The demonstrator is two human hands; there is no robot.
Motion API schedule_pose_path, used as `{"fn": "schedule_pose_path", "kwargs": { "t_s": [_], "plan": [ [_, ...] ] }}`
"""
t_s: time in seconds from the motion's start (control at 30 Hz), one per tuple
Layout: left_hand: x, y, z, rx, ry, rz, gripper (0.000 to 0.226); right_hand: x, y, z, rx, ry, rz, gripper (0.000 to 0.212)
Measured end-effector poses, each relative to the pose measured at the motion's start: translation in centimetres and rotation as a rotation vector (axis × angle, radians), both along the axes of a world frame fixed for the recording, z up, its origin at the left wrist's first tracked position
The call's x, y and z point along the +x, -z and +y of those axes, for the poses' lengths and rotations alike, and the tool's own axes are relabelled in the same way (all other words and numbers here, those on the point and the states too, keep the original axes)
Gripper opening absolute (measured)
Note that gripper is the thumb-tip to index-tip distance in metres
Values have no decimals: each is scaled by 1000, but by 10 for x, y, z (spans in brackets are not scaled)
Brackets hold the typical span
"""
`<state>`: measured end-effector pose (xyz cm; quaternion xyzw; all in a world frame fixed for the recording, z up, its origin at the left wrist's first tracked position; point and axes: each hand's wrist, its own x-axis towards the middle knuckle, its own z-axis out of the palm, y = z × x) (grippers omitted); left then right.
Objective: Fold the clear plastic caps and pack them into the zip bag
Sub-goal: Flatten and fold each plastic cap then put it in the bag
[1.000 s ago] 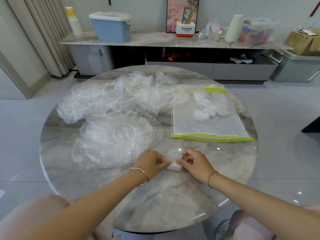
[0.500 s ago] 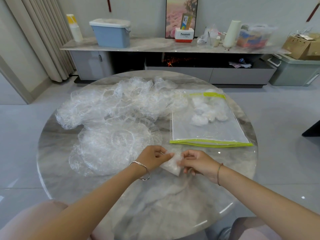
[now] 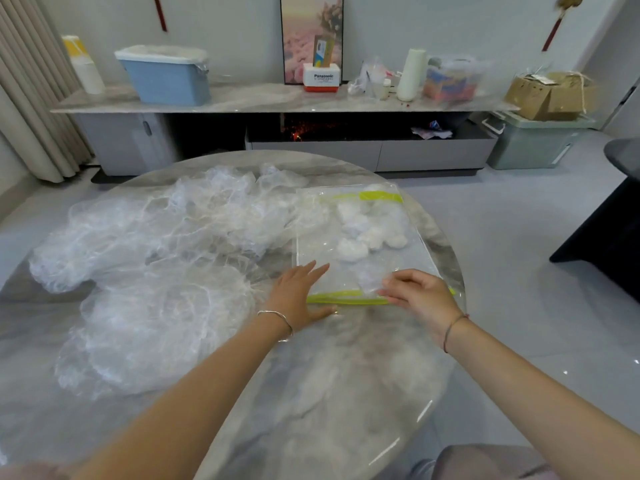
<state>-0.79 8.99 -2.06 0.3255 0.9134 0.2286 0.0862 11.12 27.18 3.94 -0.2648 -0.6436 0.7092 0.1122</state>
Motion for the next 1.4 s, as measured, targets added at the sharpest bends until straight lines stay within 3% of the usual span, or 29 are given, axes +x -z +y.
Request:
{"fn": "schedule_pose_path", "kwargs": {
  "t_s": [0.07,0.13,0.23,0.37,0.47,0.57,0.7,0.77,0.83,0.93,1.03,1.17,1.27,1.4],
  "plan": [
    [-11,3,9,-181,50,48,75,1,3,8,104,19,27,16],
    [-20,1,16,-193,69,71,59,0,7,11,234,7,69,18],
    [-30,-11,24,-108,59,102,40,0,14,13,458,-52,144,21],
    [-25,-36,35,162,-49,147,43,-4,33,8,882,-75,233,11],
    [-16,-48,41,245,-83,241,39,-16,39,8,1075,1,268,5],
    [-6,-53,42,301,-77,309,44,-32,42,14,1189,-5,74,25],
    [-1,-56,41,309,-61,347,46,-51,49,21,1436,-266,-511,67],
    [-2,-55,37,283,-39,401,57,-53,49,24,1401,-368,-651,67],
    [-8,-48,35,189,-49,401,46,-52,48,24,1332,-421,-689,66],
    [-14,-35,29,-135,-14,303,41,-48,48,15,1277,-453,-672,66],
    [-12,-27,13,-341,78,205,52,-35,53,-4,1283,-605,-651,64],
    [-5,-26,-36,-436,2,230,66,-13,52,-44,1244,-833,-494,54],
    [-3,-27,-87,-497,-110,240,71,-10,42,-69,1318,-831,-259,43],
    [5,-24,-145,-433,-247,96,67,-20,37,-92,1344,-850,-158,73]
  ]
}}
